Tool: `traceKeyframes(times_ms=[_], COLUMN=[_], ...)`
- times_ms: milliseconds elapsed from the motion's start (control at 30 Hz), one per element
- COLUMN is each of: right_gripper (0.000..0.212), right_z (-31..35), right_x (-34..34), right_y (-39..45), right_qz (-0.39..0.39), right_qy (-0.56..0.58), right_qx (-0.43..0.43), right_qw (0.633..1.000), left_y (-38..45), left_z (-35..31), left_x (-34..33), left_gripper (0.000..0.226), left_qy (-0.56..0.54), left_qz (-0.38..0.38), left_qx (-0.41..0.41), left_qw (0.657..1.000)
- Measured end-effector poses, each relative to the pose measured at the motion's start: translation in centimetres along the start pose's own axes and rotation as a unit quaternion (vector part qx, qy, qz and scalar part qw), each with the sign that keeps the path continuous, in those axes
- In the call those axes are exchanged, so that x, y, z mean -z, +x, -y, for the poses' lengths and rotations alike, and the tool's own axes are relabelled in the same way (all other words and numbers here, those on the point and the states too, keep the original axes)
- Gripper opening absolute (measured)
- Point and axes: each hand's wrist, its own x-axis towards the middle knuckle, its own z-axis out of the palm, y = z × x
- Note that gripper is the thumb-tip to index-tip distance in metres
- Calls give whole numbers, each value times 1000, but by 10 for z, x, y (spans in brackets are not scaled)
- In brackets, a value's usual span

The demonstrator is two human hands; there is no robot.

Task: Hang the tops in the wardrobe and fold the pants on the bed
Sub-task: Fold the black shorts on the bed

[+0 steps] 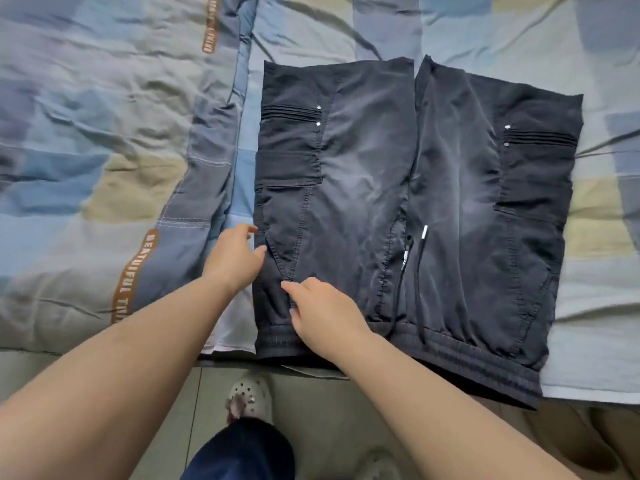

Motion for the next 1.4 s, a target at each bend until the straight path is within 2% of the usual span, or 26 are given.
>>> traceKeyframes(times_ms=[100,233,300,500,600,700,800,900,967,1033,1100,1133,1233,1267,1333,1400], right_gripper=[53,80,86,76,77,74,61,59,59,59,57,56,52,51,51,55], right_z=[15,19,21,23,15,-2,-26,-49,-70,-95,-125,-139,-196,-208,-238,-259], right_x=[-15,-38,-47,-64,-56,-42,-15,19,44,68,86,91,97,93,80,59], right_y=[42,89,101,119,116,106,83,55,29,0,-31,-45,-94,-101,-124,-137], right_qz=[7,24,27,15,14,-23,-73,-103,-127,-166,-219,-240,-293,-298,-308,-287], right_qy=[12,-12,-43,-54,-2,81,153,221,268,305,324,337,384,398,418,421], right_qx=[-7,-46,-56,-59,-29,9,25,5,-16,-36,-61,-77,-140,-162,-212,-247], right_qw=[1000,999,997,997,999,996,985,970,955,937,918,907,864,852,828,824], left_y=[39,92,114,169,185,189,176,156,137,118,100,93,64,57,44,38], left_z=[6,15,13,-8,-20,-36,-69,-112,-155,-207,-264,-289,-374,-387,-411,-411], left_x=[-11,-19,-18,-14,-6,5,21,34,34,26,9,-4,-60,-76,-124,-177], left_gripper=[44,54,60,62,53,45,49,50,34,9,4,5,45,51,67,96], left_qy=[-41,-54,-75,-93,-63,-28,6,36,35,29,16,11,7,17,32,43], left_qz=[-18,-63,-80,-74,-56,-68,-96,-127,-131,-131,-129,-118,-72,-57,16,130], left_qx=[-5,-37,-50,-136,-167,-154,-153,-182,-213,-247,-292,-310,-356,-360,-366,-343], left_qw=[999,996,993,984,982,985,983,974,968,960,948,943,932,931,930,929])
